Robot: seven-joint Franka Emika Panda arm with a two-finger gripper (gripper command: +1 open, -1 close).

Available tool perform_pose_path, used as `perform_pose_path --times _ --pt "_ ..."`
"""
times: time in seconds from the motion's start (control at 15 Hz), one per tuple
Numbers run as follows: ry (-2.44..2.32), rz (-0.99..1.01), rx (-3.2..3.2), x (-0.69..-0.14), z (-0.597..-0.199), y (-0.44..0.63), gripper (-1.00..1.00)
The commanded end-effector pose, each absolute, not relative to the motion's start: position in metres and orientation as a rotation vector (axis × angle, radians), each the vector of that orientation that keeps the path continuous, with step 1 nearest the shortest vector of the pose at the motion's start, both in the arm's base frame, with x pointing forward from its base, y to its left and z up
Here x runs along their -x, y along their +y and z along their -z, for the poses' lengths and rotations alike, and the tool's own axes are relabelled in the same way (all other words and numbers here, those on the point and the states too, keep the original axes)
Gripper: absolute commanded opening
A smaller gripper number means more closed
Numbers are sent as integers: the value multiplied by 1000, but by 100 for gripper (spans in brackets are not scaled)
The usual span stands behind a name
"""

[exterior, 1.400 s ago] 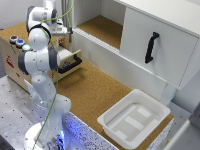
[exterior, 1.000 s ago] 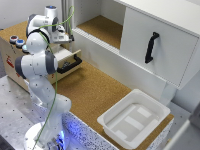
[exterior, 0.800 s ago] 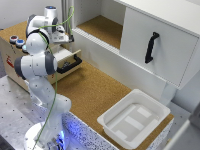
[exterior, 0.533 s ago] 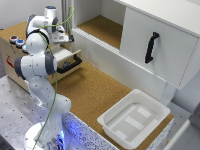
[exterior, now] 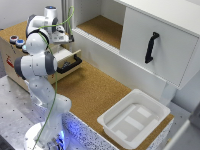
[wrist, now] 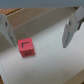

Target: Pick up the pink block

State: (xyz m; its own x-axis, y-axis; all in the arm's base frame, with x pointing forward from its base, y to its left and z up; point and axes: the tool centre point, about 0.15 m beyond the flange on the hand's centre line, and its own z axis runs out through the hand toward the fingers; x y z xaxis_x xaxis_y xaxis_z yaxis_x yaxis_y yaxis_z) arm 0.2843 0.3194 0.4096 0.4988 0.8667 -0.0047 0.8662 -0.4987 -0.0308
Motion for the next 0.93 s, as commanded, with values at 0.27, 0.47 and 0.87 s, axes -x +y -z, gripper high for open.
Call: perform_pose_path --times 0.27,0.47,0.87 --pt "-1785 40 2647 -300 -420 333 100" --pt "-1997 91 2588 -300 -426 347 100" --pt "-2101 284 2562 -277 -416 357 100"
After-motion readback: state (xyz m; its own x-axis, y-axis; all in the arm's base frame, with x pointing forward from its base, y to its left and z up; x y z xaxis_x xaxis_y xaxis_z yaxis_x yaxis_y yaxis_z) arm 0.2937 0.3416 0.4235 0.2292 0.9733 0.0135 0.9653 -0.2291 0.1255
